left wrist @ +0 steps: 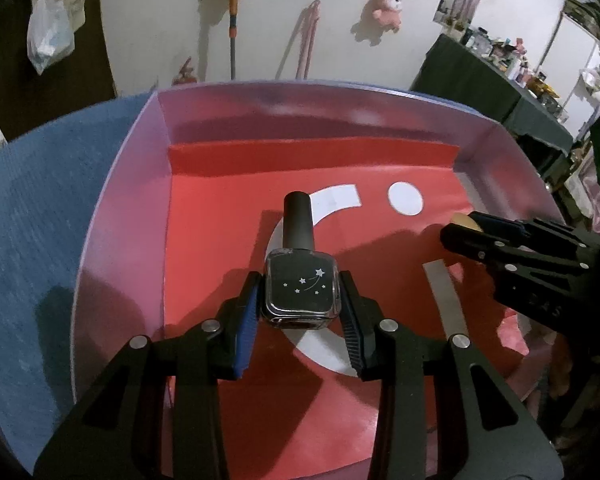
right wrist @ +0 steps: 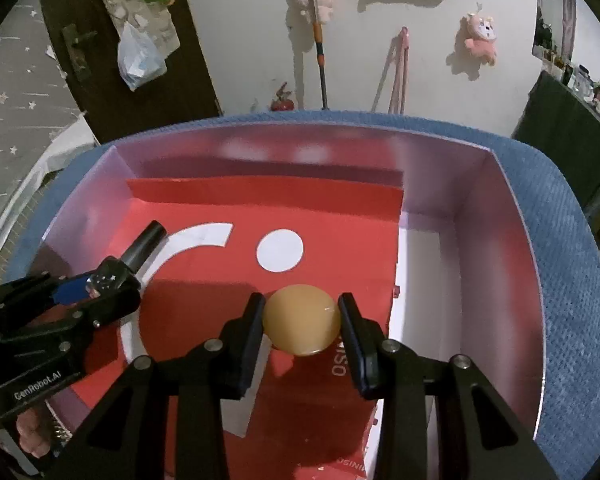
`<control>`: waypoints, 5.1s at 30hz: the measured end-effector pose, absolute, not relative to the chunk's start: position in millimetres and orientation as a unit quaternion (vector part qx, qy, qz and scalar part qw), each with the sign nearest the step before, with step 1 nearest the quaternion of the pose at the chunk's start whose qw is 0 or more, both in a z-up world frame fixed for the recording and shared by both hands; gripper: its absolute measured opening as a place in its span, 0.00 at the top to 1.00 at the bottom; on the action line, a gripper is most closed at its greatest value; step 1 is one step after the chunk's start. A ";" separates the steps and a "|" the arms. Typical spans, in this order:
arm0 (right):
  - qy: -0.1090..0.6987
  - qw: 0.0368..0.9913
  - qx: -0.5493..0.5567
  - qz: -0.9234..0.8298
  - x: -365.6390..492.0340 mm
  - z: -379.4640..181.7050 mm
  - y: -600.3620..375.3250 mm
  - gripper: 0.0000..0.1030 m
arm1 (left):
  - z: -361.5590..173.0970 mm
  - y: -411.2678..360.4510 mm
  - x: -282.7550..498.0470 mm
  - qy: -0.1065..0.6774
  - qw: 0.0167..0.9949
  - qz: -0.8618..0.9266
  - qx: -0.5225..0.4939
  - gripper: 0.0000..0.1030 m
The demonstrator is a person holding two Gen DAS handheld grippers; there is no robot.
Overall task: Organize rigid objects
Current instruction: 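Lift the black polish and tan sponge and carry both over the red tray, then lower both items into the tray and open both grippers, then withdraw both tools from the tray back toward the remaining items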
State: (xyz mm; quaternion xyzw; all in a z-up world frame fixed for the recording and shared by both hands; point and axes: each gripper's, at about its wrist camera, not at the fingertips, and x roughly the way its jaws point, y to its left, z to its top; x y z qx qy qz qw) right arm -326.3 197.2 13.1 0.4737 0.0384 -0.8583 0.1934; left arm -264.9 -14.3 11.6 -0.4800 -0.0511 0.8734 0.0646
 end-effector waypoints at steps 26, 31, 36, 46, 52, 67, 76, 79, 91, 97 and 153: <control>0.024 0.193 0.494 -0.847 -333.5 8.5 200.6 0.61 | 5.3 -12.6 -268.5 -0.055 0.064 0.864 -0.496 0.65; 0.021 0.194 0.494 -0.847 -331.6 8.7 202.3 0.61 | 7.2 -10.1 -267.0 -0.051 0.068 0.864 -0.495 0.65; 0.018 0.196 0.489 -0.850 -326.7 12.3 206.0 0.54 | 11.8 -8.4 -264.3 -0.048 0.064 0.868 -0.489 0.64; 0.010 0.201 0.462 -0.863 -304.8 35.4 212.7 0.44 | 31.9 -12.5 -250.8 -0.056 0.065 0.885 -0.458 0.45; 0.002 0.207 0.441 -0.874 -285.2 51.3 216.9 0.32 | 45.1 -9.8 -237.3 -0.044 0.061 0.894 -0.442 0.33; -0.018 0.225 0.389 -0.893 -233.7 77.9 230.2 0.04 | 65.5 -2.5 -197.0 -0.042 0.066 0.909 -0.410 0.12; -0.027 0.240 0.341 -0.909 -201.6 90.2 235.2 0.00 | 73.5 -3.5 -170.0 -0.046 0.061 0.919 -0.388 0.01; -0.027 0.241 0.326 -0.914 -189.7 93.1 236.2 0.00 | 76.9 -3.5 -160.2 -0.046 0.055 0.923 -0.379 0.01; -0.002 0.224 0.281 -0.933 -145.2 92.4 233.7 0.00 | 74.1 -3.3 -127.8 -0.054 0.057 0.928 -0.363 0.00; -0.003 0.223 0.279 -0.934 -131.8 84.7 236.2 0.00 | 68.1 2.7 -112.3 -0.048 0.058 0.930 -0.360 0.00; 0.034 0.223 0.301 -0.926 -61.7 32.0 229.0 0.11 | 30.7 5.3 -46.3 -0.055 0.071 0.922 -0.376 0.02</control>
